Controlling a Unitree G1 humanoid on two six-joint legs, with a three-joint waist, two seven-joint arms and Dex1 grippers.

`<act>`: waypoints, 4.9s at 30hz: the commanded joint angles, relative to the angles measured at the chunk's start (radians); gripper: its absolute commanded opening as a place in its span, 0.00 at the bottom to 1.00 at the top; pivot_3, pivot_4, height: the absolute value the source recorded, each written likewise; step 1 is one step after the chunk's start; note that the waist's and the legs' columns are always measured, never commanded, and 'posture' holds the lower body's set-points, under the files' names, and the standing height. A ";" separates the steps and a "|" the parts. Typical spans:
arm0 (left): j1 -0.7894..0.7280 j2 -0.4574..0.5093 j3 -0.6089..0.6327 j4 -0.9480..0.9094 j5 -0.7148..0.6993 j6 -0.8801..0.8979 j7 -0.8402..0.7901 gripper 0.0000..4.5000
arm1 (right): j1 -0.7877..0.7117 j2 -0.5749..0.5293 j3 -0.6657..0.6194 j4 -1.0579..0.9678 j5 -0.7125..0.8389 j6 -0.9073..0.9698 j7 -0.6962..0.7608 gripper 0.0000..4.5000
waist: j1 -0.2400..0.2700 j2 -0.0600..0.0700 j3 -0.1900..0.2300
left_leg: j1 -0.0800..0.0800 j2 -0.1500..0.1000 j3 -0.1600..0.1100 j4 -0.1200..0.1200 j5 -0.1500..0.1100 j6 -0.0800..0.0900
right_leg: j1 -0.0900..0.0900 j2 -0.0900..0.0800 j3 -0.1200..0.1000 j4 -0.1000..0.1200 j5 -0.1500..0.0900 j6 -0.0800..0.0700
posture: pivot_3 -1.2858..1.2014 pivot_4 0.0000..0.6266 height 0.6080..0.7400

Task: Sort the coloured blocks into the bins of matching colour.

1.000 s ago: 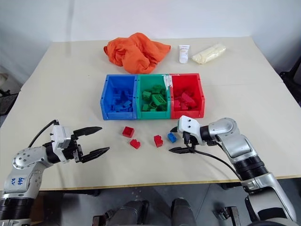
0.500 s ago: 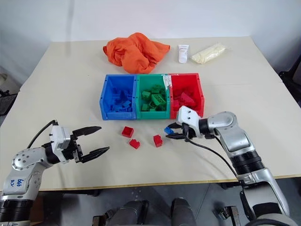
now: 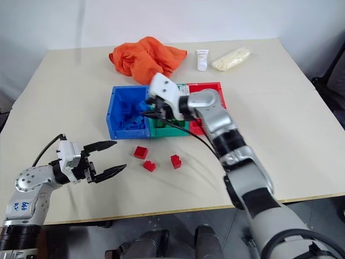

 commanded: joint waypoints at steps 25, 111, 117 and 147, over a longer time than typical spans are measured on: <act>-0.044 -0.002 -0.017 0.045 -0.009 -0.030 -0.033 1.00 | 0.381 -0.329 -0.131 -0.582 0.237 0.117 0.418 1.00 | 0.004 0.000 0.000 | -0.004 0.000 -0.005 0.004 -0.002 -0.001 | -0.002 0.000 0.001 0.008 0.001 -0.001 | 0.52 0.24 1.00; 0.140 0.114 0.080 -0.052 0.001 0.076 0.022 1.00 | 0.548 -0.697 -0.218 -0.524 0.228 0.031 0.538 0.99 | 0.023 0.000 0.000 | -0.002 0.004 0.012 0.004 -0.002 0.000 | -0.004 0.002 0.003 -0.002 0.001 -0.002 | 0.52 0.24 1.00; 0.323 0.200 0.208 -0.119 -0.024 0.130 -0.011 1.00 | 0.572 -0.733 -0.222 -0.517 0.234 0.032 0.548 0.99 | 0.028 0.000 0.000 | -0.001 0.006 0.012 0.003 -0.003 0.000 | -0.003 0.002 0.005 -0.003 0.002 -0.003 | 0.52 0.24 1.00; -0.066 -0.123 -0.333 -0.093 0.226 0.221 0.247 1.00 | 0.679 -0.706 -0.272 -0.715 0.262 0.152 0.374 0.99 | 0.058 0.000 0.000 | -0.002 0.006 0.013 0.007 -0.003 0.000 | -0.002 0.003 0.002 -0.003 0.002 -0.003 | 0.52 0.24 1.00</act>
